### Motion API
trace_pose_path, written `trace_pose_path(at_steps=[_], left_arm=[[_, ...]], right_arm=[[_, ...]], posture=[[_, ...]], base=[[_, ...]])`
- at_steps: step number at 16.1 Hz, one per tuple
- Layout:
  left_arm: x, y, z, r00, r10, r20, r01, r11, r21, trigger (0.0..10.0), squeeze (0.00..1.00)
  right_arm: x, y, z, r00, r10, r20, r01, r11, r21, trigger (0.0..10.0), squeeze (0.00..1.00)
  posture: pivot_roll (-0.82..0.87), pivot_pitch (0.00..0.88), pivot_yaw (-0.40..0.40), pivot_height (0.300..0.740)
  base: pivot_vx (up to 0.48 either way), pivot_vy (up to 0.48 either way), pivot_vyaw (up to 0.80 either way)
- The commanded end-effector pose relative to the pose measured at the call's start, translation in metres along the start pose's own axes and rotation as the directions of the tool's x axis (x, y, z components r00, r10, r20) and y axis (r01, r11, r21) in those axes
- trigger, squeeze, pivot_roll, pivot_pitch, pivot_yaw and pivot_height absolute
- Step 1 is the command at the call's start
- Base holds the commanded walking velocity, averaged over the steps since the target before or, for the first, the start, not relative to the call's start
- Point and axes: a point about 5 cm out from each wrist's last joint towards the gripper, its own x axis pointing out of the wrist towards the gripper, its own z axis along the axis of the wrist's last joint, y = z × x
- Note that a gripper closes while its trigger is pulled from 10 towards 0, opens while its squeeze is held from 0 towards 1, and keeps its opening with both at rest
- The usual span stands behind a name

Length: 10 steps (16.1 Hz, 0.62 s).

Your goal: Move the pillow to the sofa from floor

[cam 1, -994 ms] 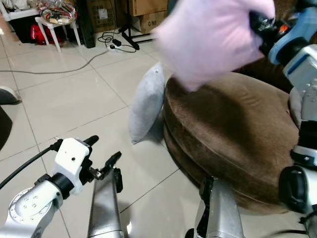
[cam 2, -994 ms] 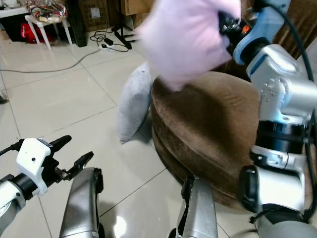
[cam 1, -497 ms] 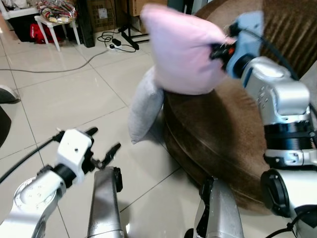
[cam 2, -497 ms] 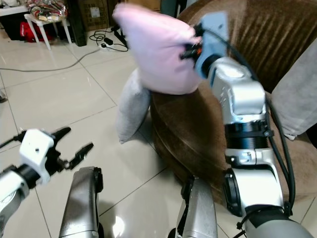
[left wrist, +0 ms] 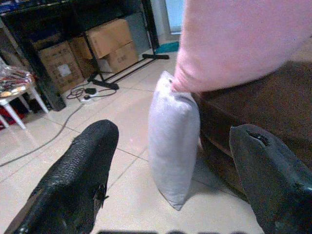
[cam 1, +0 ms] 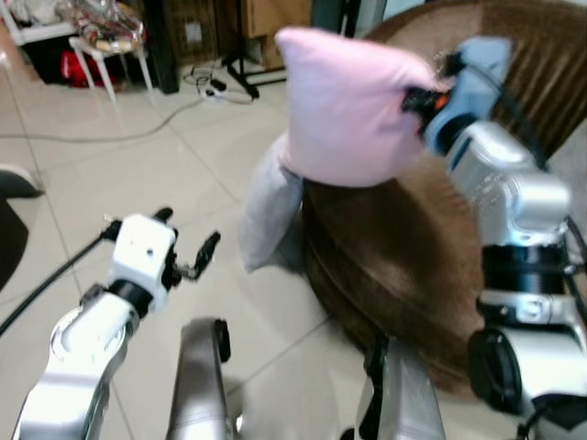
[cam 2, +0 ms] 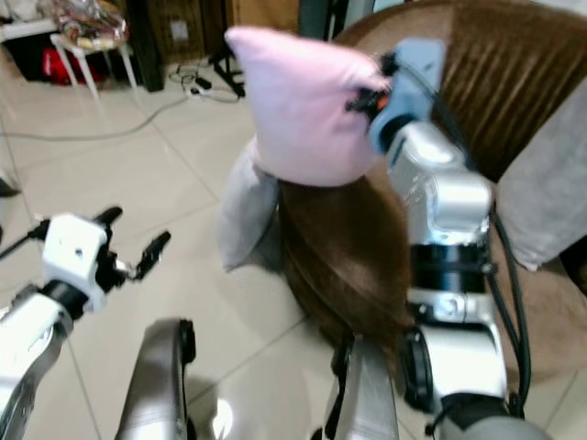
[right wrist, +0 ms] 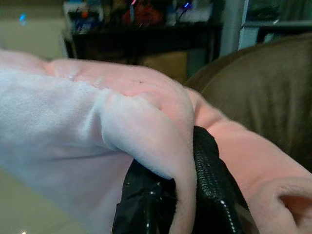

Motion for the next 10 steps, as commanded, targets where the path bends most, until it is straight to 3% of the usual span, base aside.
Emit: trace_pose_path(at_steps=[1, 4, 6, 7, 10], left_arm=[[0.001, 0.003, 0.003, 1.0, 0.014, 0.013, -0.014, 1.0, 0.014, 10.0, 0.0], [0.0, 0.002, 0.004, 1.0, -0.011, 0.015, 0.01, 1.0, 0.016, 10.0, 0.0], [0.0, -0.002, 0.005, 0.999, -0.035, 0.016, 0.035, 0.999, 0.021, 10.0, 0.0], [0.0, -0.002, 0.005, 0.999, -0.039, 0.016, 0.039, 0.999, 0.022, 10.0, 0.0], [-0.001, -0.003, 0.003, 0.998, -0.062, 0.005, 0.062, 0.998, 0.032, 10.0, 0.0]], right_arm=[[-0.005, -0.005, 0.044, 0.987, -0.016, 0.162, 0.019, 1.0, -0.015, 10.0, 0.0], [-0.009, -0.012, 0.077, 0.978, -0.043, 0.206, 0.068, 0.991, -0.117, 10.0, 0.0], [-0.01, -0.017, 0.084, 0.975, -0.082, 0.207, 0.114, 0.982, -0.151, 10.0, 0.0], [-0.01, -0.018, 0.083, 0.976, -0.088, 0.2, 0.122, 0.979, -0.161, 10.0, 0.0], [-0.006, -0.019, 0.044, 0.991, -0.117, 0.066, 0.125, 0.984, -0.126, 10.0, 0.0]], posture=[[0.05, 0.0, -0.075, 0.545], [0.06, 0.0, -0.078, 0.57], [0.06, 0.0, -0.082, 0.585], [0.06, 0.0, -0.082, 0.59], [0.07, 0.0, -0.092, 0.625]], base=[[0.0, 0.0, 0.0], [0.0, 0.0, 0.0], [0.0, 0.0, 0.0], [0.0, 0.0, 0.0], [0.0, 0.0, 0.0]])
